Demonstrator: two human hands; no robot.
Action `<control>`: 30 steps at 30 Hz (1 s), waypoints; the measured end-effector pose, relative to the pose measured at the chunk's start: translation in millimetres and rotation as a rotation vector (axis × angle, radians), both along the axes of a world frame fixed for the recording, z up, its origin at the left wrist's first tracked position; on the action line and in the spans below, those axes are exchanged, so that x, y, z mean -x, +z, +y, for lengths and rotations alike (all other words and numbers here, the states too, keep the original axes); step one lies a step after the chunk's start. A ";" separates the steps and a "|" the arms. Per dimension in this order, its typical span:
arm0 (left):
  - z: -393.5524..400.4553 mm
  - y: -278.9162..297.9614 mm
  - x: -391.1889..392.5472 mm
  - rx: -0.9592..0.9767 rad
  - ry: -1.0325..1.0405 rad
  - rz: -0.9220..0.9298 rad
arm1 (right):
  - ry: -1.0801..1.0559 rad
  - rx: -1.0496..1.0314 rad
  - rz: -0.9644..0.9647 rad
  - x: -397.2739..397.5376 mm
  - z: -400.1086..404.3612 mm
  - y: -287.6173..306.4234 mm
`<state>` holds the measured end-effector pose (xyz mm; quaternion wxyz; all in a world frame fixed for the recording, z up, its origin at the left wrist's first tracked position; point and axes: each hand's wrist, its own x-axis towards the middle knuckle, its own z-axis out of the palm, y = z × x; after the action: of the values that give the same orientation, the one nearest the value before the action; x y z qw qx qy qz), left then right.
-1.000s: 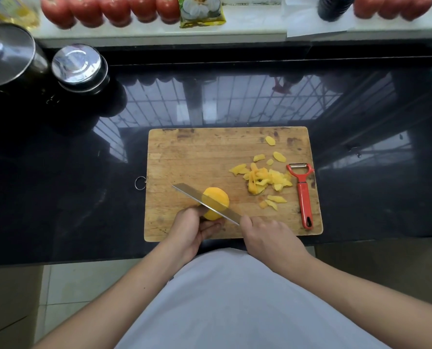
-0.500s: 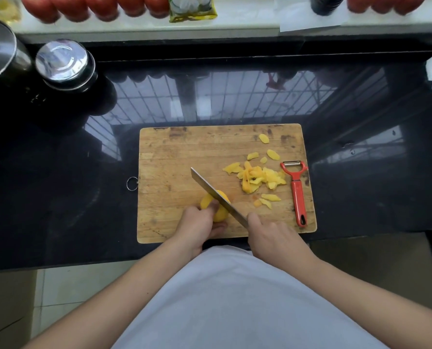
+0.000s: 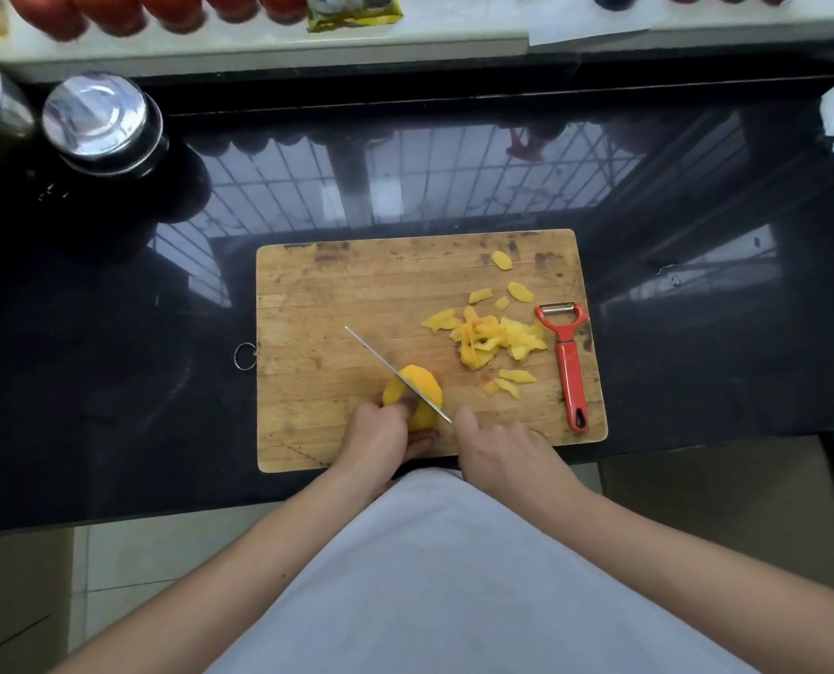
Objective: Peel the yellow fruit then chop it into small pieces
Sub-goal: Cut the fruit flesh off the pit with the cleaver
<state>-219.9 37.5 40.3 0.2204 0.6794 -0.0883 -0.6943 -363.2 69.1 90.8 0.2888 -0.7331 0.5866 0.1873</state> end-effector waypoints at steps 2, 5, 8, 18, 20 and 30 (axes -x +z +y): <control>0.3 -0.5 -1.1 -0.004 0.013 0.023 | -0.006 -0.006 -0.004 0.0 -0.2 1.8; 1.2 -2.0 -0.8 0.008 0.038 0.037 | 0.001 -0.030 -0.027 -0.4 -3.8 6.9; 1.2 -2.6 0.1 -0.001 0.086 0.032 | -0.013 -0.075 -0.036 4.8 -1.8 11.6; -3.8 -7.7 1.0 0.025 0.128 0.049 | 0.044 -0.012 0.030 4.4 6.8 -2.9; -4.3 -8.3 0.4 0.019 0.129 0.051 | 0.053 0.003 0.028 3.0 4.0 -7.1; -0.5 -8.9 -12.6 -0.015 0.183 0.084 | -0.076 0.000 -0.059 1.0 -9.1 -26.9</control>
<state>-207.2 37.1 31.4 0.2814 0.6565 -0.0116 -0.6998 -364.2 60.0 63.9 0.3129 -0.7154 0.6053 0.1545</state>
